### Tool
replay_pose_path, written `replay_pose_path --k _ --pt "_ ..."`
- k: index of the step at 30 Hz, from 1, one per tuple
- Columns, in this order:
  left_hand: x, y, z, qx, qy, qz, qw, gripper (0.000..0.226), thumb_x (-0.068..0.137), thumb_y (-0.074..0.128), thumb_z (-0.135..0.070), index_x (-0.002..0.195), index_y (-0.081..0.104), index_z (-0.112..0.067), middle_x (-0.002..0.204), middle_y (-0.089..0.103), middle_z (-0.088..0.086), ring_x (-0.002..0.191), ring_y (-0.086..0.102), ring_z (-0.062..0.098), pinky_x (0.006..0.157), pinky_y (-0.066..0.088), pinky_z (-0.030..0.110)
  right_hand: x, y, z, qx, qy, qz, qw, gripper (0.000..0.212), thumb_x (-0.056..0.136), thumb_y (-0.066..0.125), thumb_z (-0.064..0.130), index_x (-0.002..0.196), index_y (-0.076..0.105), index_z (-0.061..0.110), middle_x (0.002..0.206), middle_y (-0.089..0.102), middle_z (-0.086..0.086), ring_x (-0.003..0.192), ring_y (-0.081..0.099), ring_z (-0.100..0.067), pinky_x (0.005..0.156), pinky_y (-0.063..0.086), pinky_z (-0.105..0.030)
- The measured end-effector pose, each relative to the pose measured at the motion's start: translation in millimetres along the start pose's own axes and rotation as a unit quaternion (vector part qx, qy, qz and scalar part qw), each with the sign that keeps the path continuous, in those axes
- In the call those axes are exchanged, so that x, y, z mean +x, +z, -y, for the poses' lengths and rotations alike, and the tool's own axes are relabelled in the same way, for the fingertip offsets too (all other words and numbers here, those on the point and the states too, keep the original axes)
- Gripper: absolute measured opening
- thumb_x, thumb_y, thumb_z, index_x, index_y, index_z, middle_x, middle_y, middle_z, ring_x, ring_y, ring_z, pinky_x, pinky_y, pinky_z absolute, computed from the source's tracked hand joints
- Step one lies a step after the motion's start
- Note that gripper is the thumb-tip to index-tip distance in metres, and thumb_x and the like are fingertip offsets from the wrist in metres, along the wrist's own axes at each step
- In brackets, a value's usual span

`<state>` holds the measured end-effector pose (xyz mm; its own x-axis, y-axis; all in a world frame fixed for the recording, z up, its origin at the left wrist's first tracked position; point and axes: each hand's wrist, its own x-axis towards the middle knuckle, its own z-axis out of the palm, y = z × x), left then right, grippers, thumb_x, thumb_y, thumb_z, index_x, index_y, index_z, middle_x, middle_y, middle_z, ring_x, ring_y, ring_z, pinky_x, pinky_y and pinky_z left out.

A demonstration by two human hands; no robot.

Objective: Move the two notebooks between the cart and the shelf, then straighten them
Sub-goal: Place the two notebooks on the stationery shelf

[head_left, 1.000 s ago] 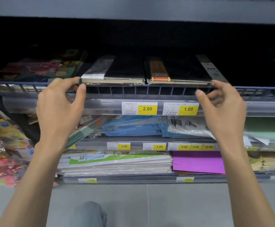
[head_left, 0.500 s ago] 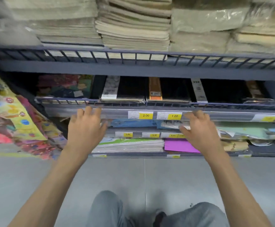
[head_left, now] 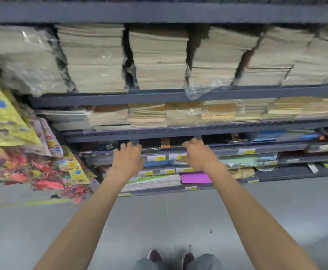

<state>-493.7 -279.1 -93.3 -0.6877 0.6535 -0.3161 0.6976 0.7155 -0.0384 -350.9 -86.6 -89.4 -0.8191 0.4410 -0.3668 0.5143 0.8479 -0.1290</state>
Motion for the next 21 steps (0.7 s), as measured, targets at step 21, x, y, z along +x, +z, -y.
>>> replay_pose_path --k 21 --pt "-141.8 -201.6 -169.7 -0.048 0.173 -0.175 0.968 0.044 0.097 0.051 -0.039 0.134 0.056 -0.016 0.129 0.062 0.01 0.118 0.057 0.032 0.091 0.049 0.045 -241.8 -155.5 -89.0 -0.038 0.053 -0.156 0.986 0.057 0.096 0.057 0.038 0.148 0.039 0.02 0.154 0.031 -0.012 0.14 0.031 -0.035 0.105 0.039 -0.052"
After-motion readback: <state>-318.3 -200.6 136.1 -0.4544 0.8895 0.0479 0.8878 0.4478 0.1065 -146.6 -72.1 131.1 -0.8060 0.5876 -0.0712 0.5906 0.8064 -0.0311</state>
